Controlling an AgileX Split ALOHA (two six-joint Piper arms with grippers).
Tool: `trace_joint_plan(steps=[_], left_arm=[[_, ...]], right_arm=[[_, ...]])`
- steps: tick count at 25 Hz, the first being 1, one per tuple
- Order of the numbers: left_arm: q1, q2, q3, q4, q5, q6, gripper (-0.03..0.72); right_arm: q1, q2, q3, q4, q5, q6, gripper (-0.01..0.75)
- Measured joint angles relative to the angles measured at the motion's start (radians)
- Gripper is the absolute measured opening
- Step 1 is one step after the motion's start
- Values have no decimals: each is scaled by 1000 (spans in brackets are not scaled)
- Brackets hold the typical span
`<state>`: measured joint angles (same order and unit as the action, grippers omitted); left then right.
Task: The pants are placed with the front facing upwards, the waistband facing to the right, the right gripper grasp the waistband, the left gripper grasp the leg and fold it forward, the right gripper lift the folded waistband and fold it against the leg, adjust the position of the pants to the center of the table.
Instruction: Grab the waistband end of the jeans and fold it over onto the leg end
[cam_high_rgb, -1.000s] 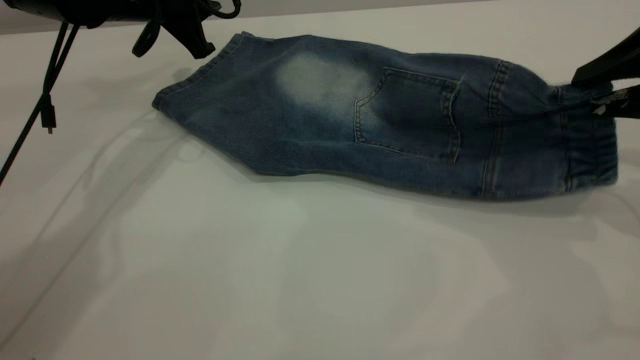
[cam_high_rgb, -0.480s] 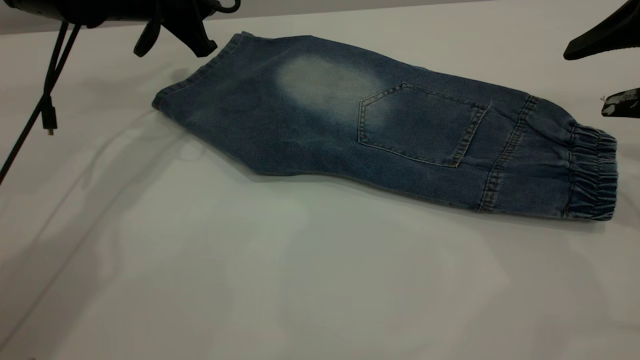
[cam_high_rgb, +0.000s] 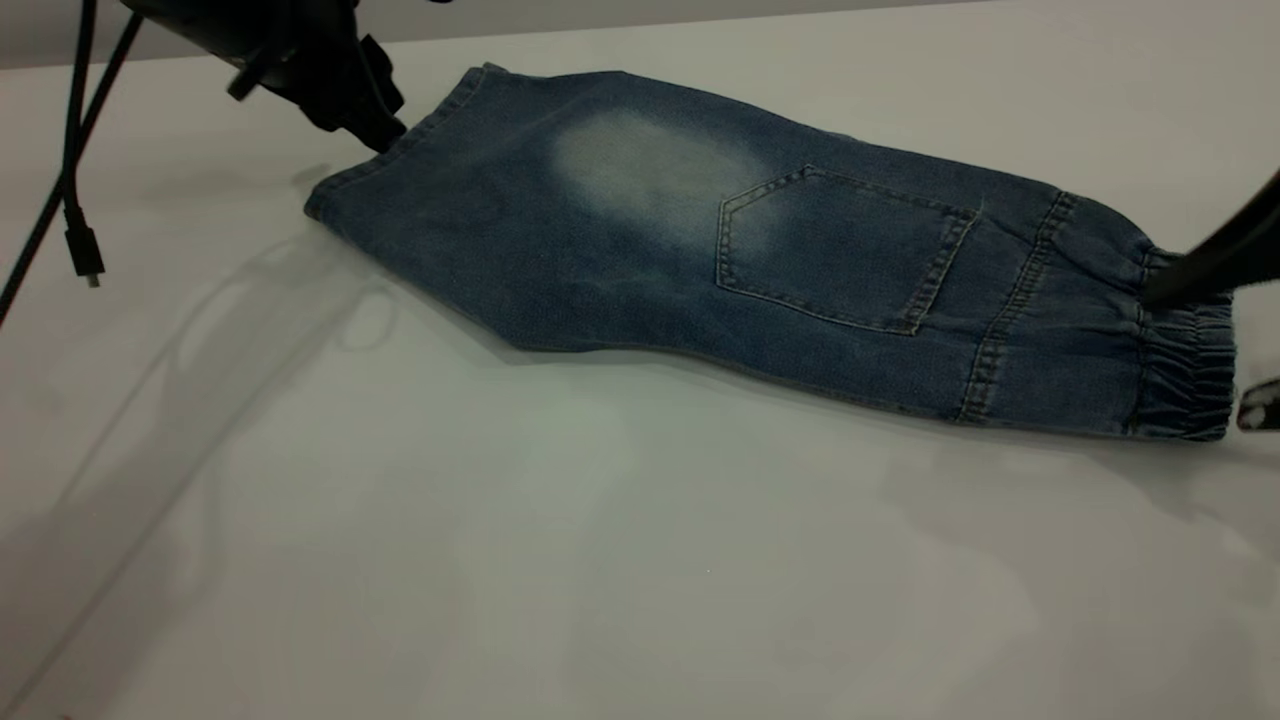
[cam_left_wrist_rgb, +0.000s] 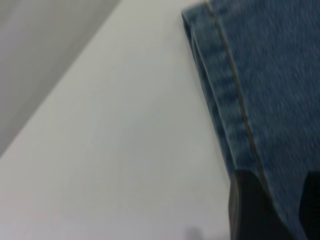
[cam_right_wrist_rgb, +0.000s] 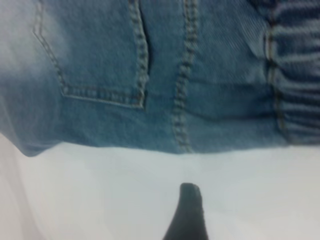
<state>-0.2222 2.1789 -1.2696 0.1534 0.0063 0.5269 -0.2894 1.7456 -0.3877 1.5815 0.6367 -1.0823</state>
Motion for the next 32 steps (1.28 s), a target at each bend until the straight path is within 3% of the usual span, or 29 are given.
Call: trace_joint_plan(steps=[6,12,18,29,32], left_arm=[[-26,-79,0,-6,63,-21,264],[-86,-146,0,-40,114,-25,276],[-116,-194,0,-49,114,-25,277],[-119,-206,0,-49,117,-20,278],[-119,-206,0,-49,117,-20,278]], right_arm=[[0,51,0,23,-5,-42,533],[0,207,-2,161,96,-214,533],[0,365,-12,163,158,-359,533],[-3,403,-75,160,171,-358,532],[-35,401,-82,161,150,-361,529]])
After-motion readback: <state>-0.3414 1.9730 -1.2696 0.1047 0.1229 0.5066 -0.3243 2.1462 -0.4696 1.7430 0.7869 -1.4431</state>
